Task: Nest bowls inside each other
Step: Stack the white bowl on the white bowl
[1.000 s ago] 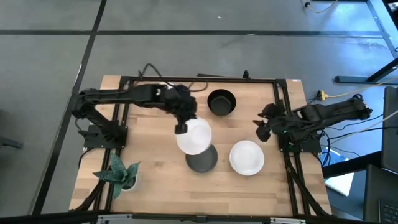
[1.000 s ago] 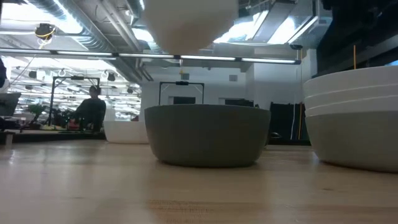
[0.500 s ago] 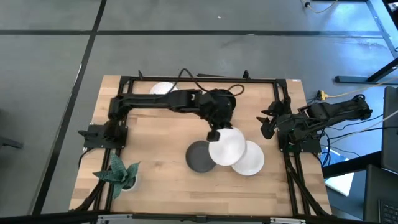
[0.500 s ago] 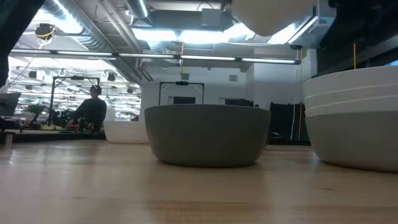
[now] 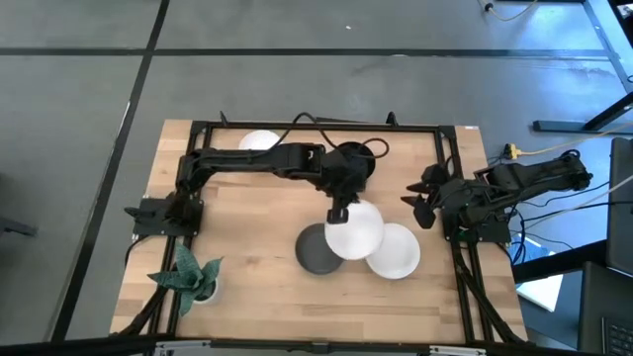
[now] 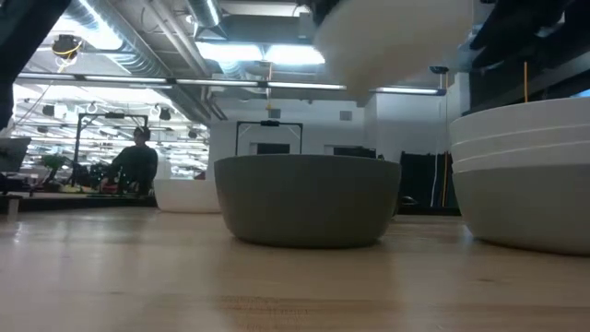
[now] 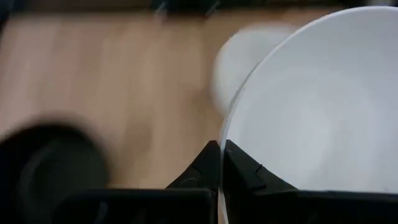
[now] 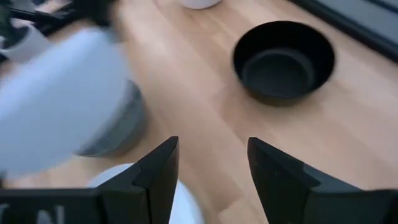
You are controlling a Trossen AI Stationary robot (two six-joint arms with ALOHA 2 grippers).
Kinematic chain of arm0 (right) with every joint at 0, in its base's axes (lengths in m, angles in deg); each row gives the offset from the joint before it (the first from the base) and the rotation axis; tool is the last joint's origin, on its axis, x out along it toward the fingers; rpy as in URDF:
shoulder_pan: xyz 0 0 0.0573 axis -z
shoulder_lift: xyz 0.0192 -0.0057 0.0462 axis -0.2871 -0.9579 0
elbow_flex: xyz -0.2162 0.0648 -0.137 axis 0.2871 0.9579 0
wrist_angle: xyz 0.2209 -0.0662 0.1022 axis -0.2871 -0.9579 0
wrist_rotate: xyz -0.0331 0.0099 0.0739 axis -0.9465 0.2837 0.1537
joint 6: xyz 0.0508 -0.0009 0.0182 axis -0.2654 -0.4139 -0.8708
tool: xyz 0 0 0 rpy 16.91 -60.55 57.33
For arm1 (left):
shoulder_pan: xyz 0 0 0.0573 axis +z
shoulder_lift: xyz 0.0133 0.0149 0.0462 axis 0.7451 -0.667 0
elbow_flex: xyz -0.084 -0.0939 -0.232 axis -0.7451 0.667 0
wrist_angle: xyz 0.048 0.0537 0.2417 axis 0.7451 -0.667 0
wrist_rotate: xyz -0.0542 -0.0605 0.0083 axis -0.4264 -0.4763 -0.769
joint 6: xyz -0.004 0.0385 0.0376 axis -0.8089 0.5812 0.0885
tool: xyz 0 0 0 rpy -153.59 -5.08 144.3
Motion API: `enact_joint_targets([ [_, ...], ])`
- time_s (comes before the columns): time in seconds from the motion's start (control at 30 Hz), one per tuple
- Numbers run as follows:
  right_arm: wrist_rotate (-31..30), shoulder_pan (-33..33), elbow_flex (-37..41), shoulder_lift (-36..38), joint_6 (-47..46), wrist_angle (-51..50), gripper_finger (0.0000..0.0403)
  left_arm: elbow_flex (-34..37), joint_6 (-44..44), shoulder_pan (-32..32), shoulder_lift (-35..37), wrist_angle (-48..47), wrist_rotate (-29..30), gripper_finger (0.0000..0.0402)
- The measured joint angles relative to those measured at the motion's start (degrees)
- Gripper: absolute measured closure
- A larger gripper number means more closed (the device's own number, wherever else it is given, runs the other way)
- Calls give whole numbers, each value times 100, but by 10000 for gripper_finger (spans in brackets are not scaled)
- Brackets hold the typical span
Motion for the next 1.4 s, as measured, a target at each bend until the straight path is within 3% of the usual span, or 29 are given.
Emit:
enact_joint_targets([
  [0.1,289,4,0,-190,5,328,210,40,-200,87,-126,-89,360,401],
  [0.3,871,109,-2,-770,453,1078,210,42,-410,260,-369,37,170,402],
  [0.63,1176,611,-11,-965,342,1328,210,42,-610,340,-507,-90,141,401],
  [1.2,1662,1067,-9,-1957,613,1651,210,42,-731,346,-505,-167,276,401],
  [1.3,1660,1067,-9,-2029,608,1707,221,42,-729,346,-505,-192,273,401],
  [1.4,1658,1069,-9,-2038,574,1715,258,42,-729,346,-505,-222,211,401],
])
